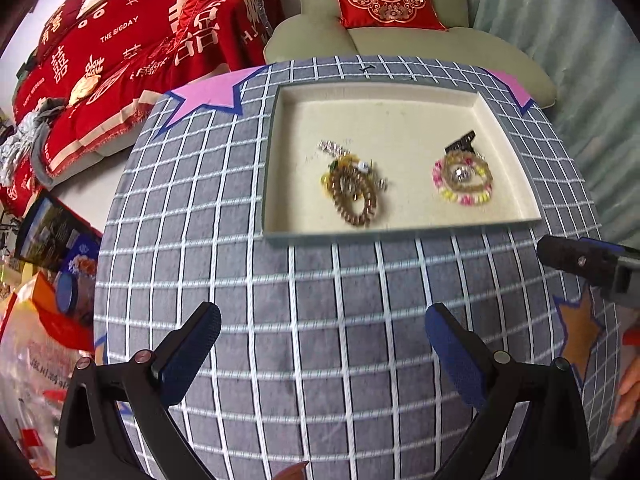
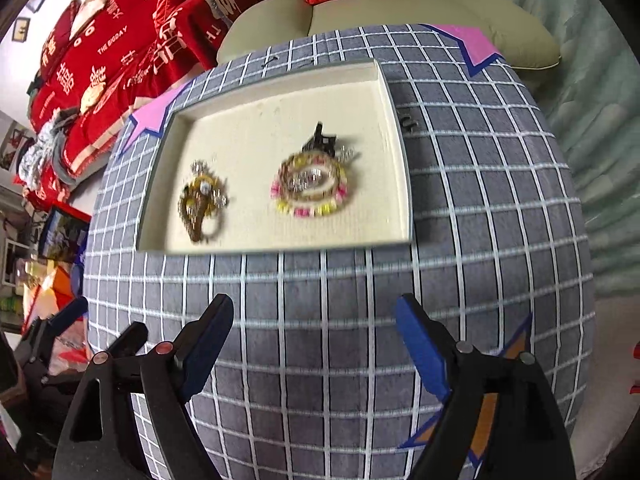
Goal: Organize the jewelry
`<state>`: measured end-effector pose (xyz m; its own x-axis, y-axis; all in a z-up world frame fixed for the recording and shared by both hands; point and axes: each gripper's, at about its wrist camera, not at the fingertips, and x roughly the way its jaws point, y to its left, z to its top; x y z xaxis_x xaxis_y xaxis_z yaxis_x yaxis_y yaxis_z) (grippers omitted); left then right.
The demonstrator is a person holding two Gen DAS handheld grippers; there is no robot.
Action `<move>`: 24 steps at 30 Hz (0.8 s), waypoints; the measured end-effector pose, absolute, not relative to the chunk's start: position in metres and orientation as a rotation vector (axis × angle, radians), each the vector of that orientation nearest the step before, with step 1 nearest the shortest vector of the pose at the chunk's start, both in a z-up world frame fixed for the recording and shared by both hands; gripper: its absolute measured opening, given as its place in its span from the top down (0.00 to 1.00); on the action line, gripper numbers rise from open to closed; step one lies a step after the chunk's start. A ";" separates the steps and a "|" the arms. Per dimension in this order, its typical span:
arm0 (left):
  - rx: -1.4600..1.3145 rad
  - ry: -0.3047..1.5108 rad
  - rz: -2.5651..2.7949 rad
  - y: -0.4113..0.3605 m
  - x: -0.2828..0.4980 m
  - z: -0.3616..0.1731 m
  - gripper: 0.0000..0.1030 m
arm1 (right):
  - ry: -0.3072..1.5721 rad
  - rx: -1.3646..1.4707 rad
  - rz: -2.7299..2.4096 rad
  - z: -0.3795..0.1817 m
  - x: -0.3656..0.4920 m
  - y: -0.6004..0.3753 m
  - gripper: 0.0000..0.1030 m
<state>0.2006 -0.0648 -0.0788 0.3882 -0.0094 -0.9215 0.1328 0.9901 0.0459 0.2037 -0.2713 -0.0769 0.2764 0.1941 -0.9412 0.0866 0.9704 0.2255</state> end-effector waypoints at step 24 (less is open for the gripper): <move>0.040 1.103 -0.079 -0.025 0.094 -0.038 0.00 | 1.184 0.204 -0.030 -0.026 0.093 -0.267 0.17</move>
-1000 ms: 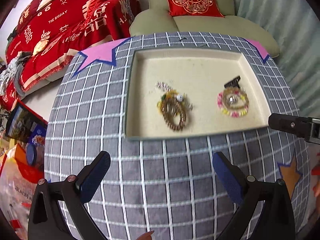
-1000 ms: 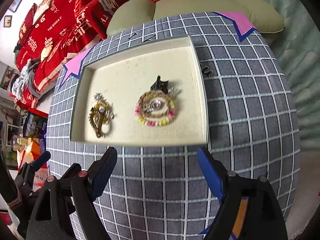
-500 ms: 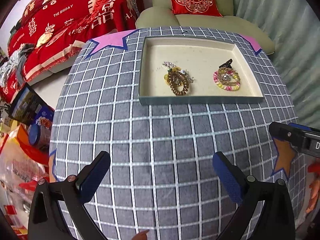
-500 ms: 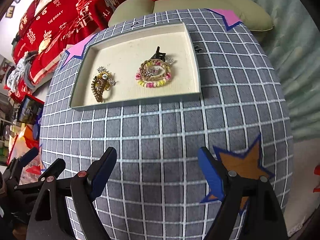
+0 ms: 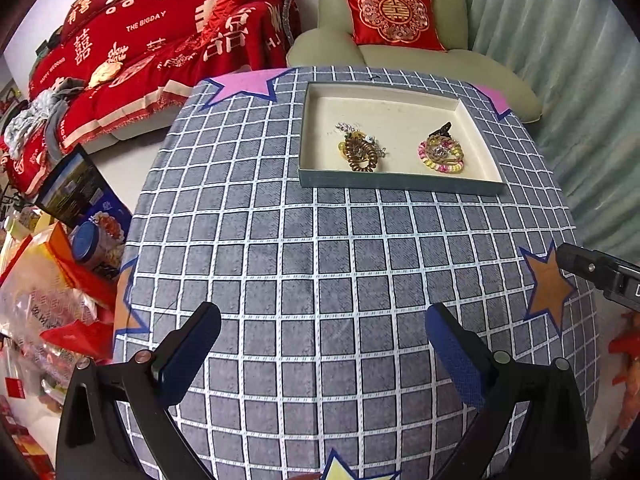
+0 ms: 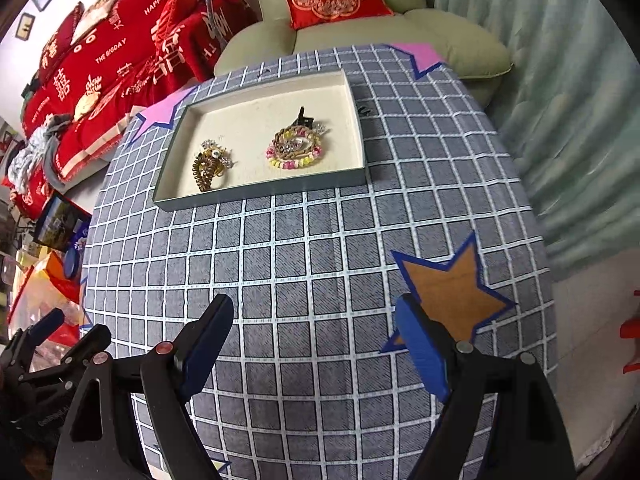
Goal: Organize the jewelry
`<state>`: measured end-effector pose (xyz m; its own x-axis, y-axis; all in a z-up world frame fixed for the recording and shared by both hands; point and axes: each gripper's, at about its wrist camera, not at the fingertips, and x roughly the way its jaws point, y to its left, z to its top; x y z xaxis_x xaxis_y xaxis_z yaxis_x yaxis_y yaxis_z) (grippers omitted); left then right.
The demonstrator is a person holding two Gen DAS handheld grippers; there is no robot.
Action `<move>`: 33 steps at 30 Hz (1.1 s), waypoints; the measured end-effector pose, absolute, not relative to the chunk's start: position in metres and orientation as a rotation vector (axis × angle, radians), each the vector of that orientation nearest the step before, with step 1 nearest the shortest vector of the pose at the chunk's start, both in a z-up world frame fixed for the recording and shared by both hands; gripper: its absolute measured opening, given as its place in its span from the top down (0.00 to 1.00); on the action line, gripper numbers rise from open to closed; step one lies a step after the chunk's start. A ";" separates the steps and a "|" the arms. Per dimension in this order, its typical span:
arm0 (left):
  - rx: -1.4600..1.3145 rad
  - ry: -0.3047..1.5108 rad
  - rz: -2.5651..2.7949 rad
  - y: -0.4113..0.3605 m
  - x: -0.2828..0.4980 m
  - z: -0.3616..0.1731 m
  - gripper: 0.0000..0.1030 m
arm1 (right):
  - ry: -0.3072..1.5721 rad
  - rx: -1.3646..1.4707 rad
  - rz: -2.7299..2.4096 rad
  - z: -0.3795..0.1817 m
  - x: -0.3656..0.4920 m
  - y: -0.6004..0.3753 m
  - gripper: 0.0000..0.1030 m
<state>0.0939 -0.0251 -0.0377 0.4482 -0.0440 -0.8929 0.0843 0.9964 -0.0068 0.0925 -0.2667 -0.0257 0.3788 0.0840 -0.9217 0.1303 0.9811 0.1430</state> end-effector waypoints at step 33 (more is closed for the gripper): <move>0.042 0.975 -0.066 -0.005 0.065 0.001 0.00 | 0.930 0.024 -0.099 0.039 0.044 -0.237 0.17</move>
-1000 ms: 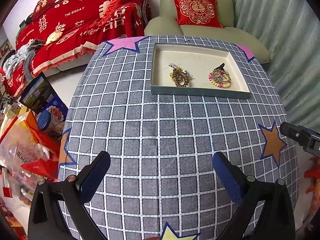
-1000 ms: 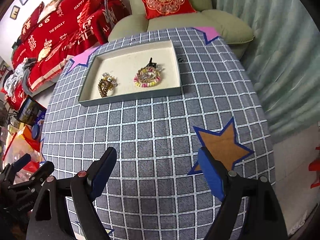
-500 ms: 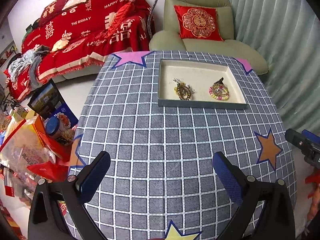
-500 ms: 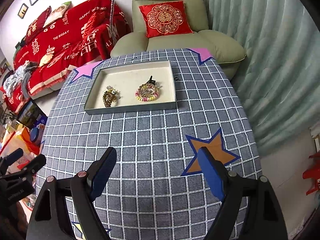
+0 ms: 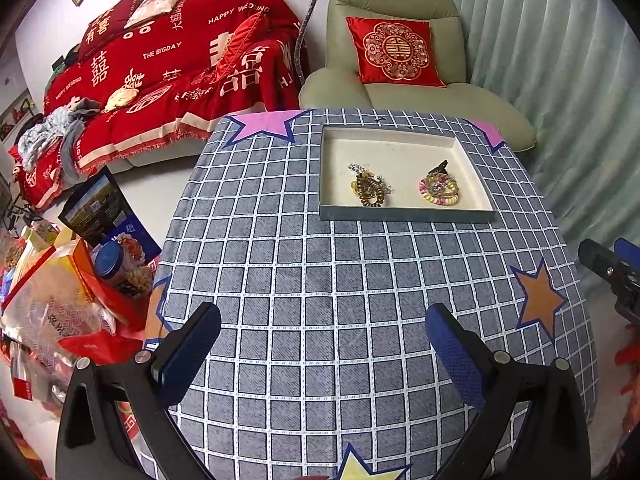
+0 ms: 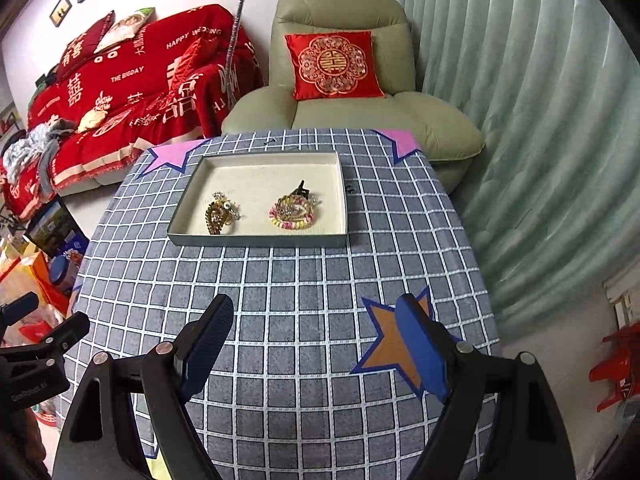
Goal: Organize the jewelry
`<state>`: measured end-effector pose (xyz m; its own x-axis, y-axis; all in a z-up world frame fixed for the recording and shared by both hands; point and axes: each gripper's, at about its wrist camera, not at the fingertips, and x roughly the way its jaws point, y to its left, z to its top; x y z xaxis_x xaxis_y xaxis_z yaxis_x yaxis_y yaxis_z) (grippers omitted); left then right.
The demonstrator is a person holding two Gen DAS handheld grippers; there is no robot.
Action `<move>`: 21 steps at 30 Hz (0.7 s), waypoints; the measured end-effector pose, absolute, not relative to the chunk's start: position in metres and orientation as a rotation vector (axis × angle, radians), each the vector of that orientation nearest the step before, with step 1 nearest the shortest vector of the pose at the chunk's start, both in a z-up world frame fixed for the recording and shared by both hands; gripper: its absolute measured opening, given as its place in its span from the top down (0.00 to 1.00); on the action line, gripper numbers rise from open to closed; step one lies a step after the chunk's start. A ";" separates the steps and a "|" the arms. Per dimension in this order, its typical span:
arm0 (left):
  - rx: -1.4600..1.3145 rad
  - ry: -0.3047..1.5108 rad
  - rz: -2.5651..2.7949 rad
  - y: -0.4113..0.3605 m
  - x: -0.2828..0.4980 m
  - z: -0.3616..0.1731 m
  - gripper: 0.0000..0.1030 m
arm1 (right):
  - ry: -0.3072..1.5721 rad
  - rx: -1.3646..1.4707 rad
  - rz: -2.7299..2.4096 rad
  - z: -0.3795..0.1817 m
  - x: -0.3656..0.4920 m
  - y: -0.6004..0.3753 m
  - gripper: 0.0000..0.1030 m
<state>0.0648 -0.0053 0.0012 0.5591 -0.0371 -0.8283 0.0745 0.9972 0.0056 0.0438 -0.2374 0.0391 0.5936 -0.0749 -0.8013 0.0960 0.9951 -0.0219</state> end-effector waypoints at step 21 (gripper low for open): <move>0.053 0.971 -0.060 -0.003 0.069 -0.001 0.00 | 0.942 0.031 -0.097 0.036 0.050 -0.232 0.17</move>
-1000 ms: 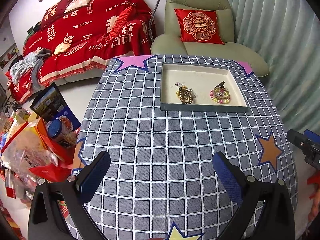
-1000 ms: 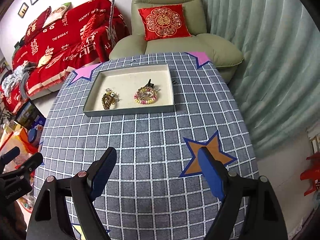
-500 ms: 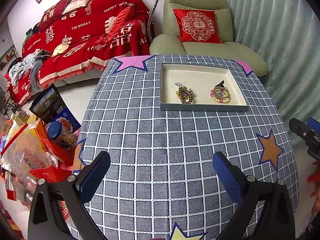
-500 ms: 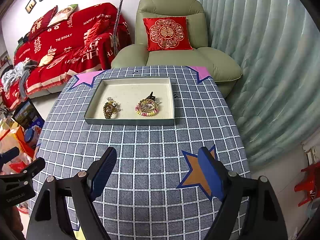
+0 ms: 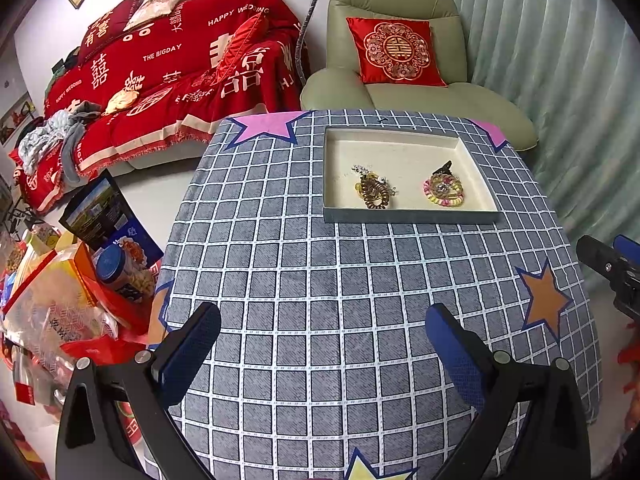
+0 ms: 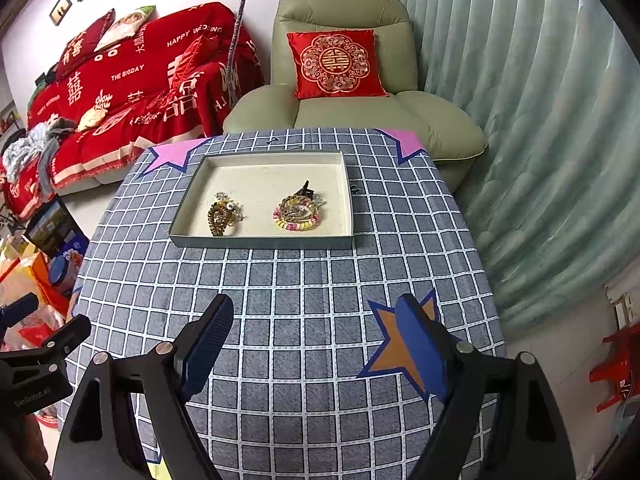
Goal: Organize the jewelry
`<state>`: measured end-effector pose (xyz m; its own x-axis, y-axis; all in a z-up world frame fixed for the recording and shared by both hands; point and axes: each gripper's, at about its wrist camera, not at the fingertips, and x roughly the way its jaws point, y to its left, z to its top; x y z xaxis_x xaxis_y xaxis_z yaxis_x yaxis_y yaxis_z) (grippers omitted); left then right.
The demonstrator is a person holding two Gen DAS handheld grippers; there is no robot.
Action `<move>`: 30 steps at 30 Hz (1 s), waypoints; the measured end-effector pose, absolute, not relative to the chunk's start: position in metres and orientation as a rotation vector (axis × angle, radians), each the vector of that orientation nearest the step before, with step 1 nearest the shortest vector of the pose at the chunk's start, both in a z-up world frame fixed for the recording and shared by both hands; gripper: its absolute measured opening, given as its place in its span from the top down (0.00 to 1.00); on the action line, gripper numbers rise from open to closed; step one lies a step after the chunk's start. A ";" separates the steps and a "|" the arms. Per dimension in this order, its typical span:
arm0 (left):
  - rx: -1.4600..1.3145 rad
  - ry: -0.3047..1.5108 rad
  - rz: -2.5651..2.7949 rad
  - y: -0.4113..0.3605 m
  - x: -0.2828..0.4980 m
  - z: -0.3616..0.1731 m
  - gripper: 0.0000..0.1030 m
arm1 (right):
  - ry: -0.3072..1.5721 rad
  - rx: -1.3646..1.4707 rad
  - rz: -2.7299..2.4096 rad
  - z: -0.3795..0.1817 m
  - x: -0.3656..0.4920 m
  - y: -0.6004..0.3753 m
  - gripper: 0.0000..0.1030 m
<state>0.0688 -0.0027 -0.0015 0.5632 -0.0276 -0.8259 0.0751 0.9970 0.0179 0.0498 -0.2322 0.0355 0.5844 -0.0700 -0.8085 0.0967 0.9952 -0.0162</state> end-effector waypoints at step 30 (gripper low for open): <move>0.052 0.976 -0.055 -0.004 0.070 -0.004 0.00 | 0.950 0.030 -0.092 0.030 0.051 -0.228 0.17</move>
